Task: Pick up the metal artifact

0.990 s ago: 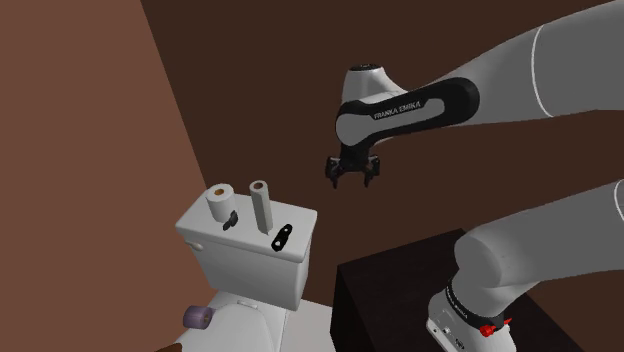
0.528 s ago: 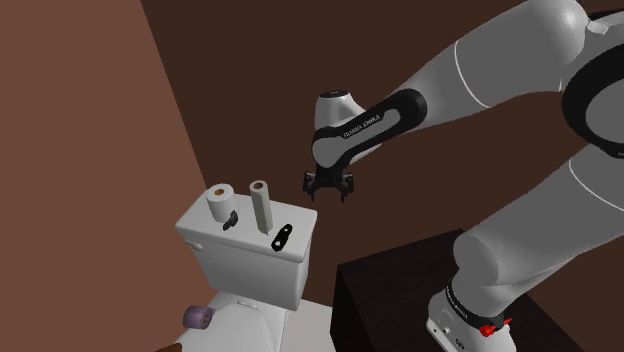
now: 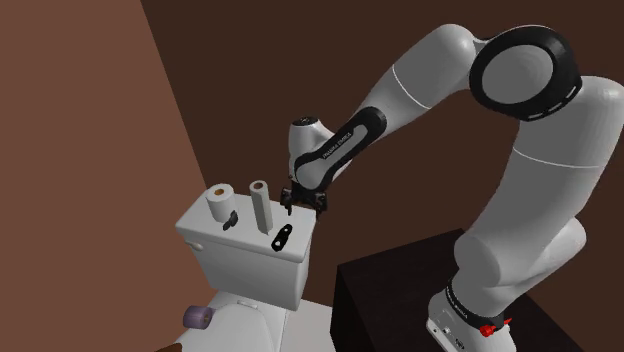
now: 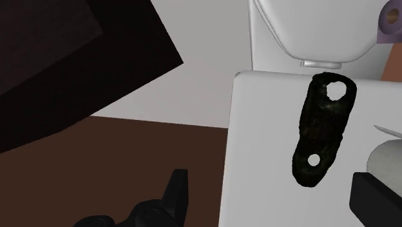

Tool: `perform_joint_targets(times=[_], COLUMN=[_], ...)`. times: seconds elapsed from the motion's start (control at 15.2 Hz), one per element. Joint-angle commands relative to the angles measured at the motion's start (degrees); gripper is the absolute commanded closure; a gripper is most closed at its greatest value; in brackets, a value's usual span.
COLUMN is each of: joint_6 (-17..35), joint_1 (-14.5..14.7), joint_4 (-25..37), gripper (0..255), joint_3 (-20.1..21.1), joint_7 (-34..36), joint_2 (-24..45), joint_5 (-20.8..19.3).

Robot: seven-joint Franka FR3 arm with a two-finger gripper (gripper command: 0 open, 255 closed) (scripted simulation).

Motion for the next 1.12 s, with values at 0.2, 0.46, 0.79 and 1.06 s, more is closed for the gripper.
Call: perform_joint_targets(times=[0.2,0.46,0.79,1.06], joint_6=[2.8,3.6,6.1,7.3], joint_1=[6.1,11.2,12.6,13.4], joint_4=[7.9,16.0,16.8,17.3], gripper=[0,0,0,0], joint_3=[-4.4,-8.1,-9.9,-10.9], joint_7=[10.7,16.2,17.0,17.4], joint_2=[12.2,21.3,24.6,26.3], joint_5=[-7.2,-9.8,-11.4,-12.2])
